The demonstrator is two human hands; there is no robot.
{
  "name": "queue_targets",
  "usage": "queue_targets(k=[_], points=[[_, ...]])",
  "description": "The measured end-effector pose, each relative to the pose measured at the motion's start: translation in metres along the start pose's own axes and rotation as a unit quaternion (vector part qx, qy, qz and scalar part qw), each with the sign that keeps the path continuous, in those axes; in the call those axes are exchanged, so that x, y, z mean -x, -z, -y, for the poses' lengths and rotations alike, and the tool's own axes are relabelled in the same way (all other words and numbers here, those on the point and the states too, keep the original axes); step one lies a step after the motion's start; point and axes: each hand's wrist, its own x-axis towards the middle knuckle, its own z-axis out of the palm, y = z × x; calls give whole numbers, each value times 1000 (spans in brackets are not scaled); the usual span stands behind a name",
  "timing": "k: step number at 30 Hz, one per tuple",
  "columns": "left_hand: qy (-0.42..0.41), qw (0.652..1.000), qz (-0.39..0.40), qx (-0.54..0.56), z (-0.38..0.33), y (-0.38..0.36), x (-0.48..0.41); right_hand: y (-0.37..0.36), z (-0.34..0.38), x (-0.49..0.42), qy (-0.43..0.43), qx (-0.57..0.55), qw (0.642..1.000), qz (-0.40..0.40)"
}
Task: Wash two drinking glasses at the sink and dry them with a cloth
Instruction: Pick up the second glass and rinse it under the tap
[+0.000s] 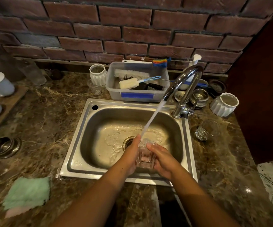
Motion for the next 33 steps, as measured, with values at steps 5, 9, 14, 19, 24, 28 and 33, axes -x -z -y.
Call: queue_targets(k=[5, 9, 14, 19, 24, 28, 33], points=[[13, 1000, -4, 14, 9, 2, 22, -9, -4, 22, -39, 11, 999, -2], [24, 999, -10, 37, 13, 6, 41, -20, -7, 38, -65, 14, 998, -3], [38, 999, 6, 33, 13, 14, 59, -31, -9, 49, -84, 24, 996, 2], [60, 997, 29, 27, 13, 19, 74, -38, -14, 57, -89, 9, 996, 5], [62, 995, 65, 35, 17, 22, 79, -36, -17, 58, -63, 14, 998, -10], [24, 991, 86, 102, 23, 20, 82, -37, -6, 57, 24, 7, 999, -31], [-23, 963, 110, 246, 24, 21, 84, -41, 19, 63, 93, 146, 984, -49]])
